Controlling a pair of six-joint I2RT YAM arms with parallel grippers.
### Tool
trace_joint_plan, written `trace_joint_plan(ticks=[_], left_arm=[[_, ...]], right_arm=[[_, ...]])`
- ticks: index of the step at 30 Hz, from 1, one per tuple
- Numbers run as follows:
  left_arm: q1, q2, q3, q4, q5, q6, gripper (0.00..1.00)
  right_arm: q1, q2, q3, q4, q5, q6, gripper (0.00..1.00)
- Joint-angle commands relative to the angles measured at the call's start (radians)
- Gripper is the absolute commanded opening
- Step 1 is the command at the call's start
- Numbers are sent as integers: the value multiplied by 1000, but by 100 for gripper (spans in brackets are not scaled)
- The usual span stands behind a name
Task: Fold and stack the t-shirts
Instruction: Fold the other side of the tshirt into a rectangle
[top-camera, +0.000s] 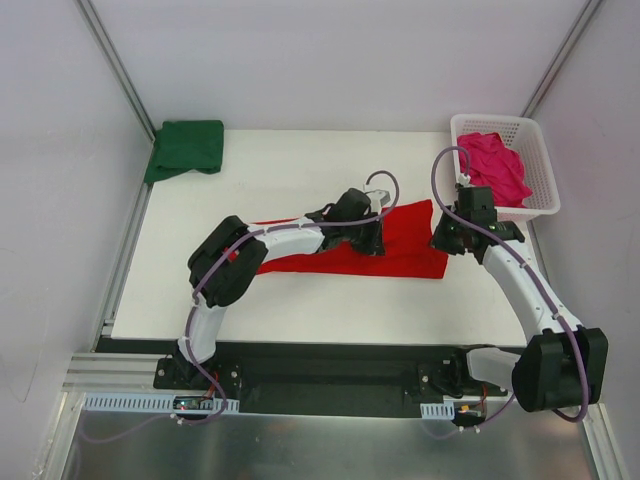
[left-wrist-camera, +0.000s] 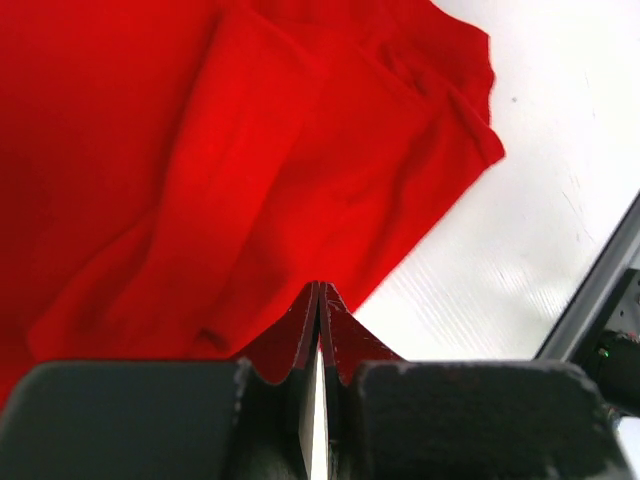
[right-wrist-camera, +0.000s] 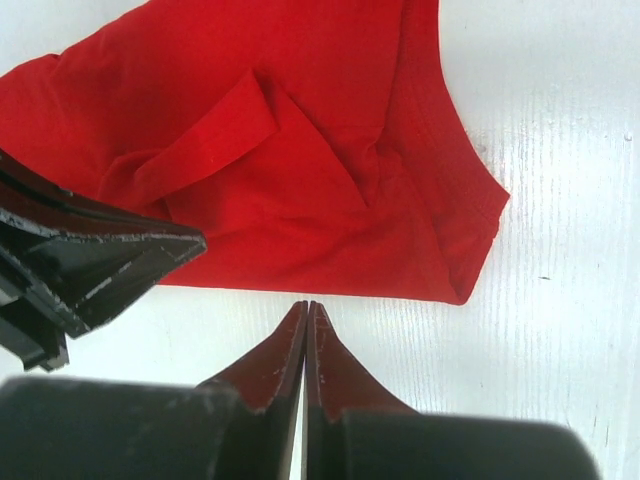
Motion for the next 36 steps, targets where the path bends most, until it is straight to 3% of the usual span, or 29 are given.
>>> trace_joint_plan(ticks=[1, 36], left_arm=[[29, 25, 41, 25, -10, 29, 0], [141, 126, 204, -28, -49, 112, 0]], right_arm=[[3, -36, -1, -18, 21, -3, 1], [3, -56, -19, -53, 49, -25, 2]])
